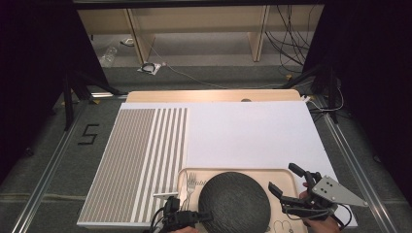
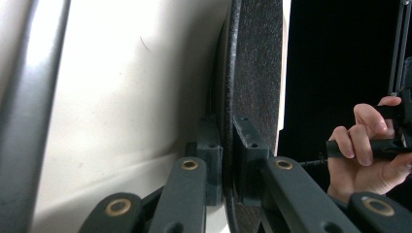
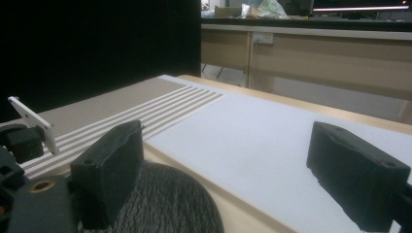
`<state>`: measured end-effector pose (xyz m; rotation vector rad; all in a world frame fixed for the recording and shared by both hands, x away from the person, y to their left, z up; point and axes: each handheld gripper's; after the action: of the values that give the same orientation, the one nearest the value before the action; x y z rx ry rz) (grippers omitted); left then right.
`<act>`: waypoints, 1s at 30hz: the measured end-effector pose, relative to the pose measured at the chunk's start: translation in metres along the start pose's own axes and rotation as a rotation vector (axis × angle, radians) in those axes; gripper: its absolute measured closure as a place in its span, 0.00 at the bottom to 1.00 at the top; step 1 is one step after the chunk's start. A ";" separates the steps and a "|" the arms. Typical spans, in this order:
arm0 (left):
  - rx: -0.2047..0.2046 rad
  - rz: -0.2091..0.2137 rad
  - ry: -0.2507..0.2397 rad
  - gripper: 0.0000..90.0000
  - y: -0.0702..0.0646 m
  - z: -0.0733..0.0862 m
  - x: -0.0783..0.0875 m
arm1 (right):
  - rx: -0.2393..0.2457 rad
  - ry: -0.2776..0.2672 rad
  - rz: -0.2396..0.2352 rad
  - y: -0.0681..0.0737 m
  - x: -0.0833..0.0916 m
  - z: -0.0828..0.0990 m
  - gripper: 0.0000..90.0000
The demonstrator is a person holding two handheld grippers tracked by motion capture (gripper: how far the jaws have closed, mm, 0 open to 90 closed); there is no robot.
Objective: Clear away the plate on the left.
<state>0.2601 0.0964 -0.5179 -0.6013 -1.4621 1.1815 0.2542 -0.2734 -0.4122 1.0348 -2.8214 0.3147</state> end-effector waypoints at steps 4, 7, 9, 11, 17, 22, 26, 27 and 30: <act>-0.010 -0.012 0.008 0.91 0.000 0.001 0.000 | 0.002 0.001 -0.001 0.000 0.000 0.000 0.16; -0.027 -0.030 0.017 0.81 -0.002 0.002 -0.001 | -0.002 0.004 -0.003 0.001 0.001 0.000 0.16; -0.045 -0.039 0.022 0.77 -0.003 0.004 -0.001 | 0.005 0.003 -0.003 0.001 0.000 0.000 0.16; -0.071 -0.054 0.025 0.68 -0.009 0.005 0.000 | 0.005 -0.001 -0.003 0.001 0.000 0.000 0.16; -0.202 -0.138 0.002 0.49 -0.025 0.007 0.008 | 0.004 -0.002 -0.003 0.000 0.001 0.000 0.16; -0.373 -0.220 -0.046 0.42 -0.039 0.001 0.023 | 0.000 0.001 -0.003 0.000 0.000 0.000 0.16; -0.472 -0.248 -0.089 0.40 -0.049 -0.001 0.033 | 0.002 0.005 -0.005 0.001 0.000 0.000 0.16; -0.488 -0.253 -0.098 0.39 -0.051 -0.002 0.035 | 0.001 0.004 -0.005 0.001 0.000 0.000 0.16; -0.535 -0.260 -0.118 0.39 -0.055 -0.003 0.039 | 0.001 0.002 -0.007 0.001 0.000 0.000 0.16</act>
<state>0.2657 0.1109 -0.4522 -0.6806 -1.9120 0.6277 0.2535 -0.2730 -0.4119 1.0433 -2.8159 0.3169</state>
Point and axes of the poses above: each handheld gripper's, and its own axes: x roughly backward along the jaws, z roughly out of its underside, y roughly to its left, and after that the axes turned 10 degrees about x, right-handed
